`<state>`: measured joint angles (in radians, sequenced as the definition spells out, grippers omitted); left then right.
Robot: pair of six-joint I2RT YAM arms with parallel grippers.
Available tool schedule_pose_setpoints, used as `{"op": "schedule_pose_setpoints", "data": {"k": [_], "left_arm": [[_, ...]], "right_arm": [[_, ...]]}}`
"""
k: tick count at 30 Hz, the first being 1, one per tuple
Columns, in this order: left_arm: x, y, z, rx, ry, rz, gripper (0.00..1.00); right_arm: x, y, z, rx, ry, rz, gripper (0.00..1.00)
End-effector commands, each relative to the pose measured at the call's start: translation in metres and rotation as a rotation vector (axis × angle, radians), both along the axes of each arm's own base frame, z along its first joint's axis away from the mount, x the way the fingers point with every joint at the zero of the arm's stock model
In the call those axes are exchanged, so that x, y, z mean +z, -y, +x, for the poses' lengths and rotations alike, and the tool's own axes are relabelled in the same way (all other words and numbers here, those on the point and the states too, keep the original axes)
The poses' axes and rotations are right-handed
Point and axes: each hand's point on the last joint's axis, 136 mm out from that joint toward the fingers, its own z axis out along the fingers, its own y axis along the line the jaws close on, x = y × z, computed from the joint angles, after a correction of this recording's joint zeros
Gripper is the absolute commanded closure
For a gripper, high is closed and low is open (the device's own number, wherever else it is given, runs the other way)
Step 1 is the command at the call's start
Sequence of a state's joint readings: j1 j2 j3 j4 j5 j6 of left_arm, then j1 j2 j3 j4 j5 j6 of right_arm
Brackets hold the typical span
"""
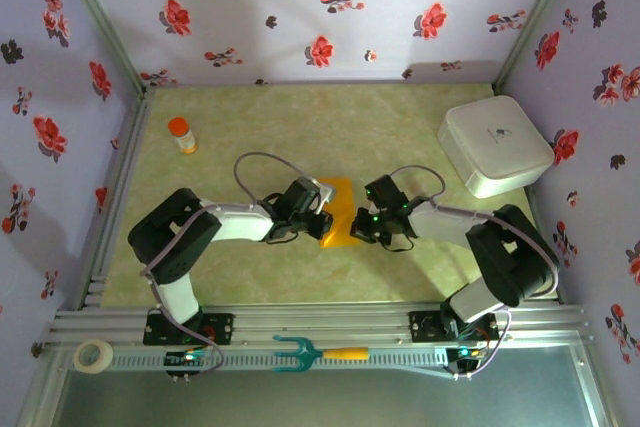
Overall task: Fold a paper plane with a square sheet of paper (pick it up from the middle)
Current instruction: Fold the triangle a second time at the center of the table.
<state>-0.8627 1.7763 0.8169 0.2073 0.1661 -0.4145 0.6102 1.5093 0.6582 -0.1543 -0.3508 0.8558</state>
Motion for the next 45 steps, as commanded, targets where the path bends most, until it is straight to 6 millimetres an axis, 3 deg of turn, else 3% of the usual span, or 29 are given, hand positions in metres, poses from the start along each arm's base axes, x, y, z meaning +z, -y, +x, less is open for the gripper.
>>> {"op": "schedule_pose_setpoints", "data": {"k": [1,8,14,21,45], "left_arm": [[-0.005,-0.002,-0.004,0.055,-0.066,-0.049,0.99],[0.004,0.003,-0.002,0.102,-0.089,-0.116,0.99],[0.011,0.002,0.0,0.149,-0.097,-0.146,0.99],[0.024,-0.003,0.004,0.098,-0.013,-0.103,0.98],[0.004,-0.008,0.008,0.051,0.02,0.017,0.96]], "right_arm": [[0.013,-0.01,0.003,-0.025,0.015,0.079,0.95],[0.0,-0.021,0.0,-0.033,-0.028,0.087,0.94],[-0.017,-0.004,-0.008,-0.035,-0.052,-0.011,0.95],[-0.021,0.012,-0.016,0.026,-0.062,-0.085,0.96],[-0.019,0.012,-0.013,0.032,-0.056,-0.079,0.96]]}}
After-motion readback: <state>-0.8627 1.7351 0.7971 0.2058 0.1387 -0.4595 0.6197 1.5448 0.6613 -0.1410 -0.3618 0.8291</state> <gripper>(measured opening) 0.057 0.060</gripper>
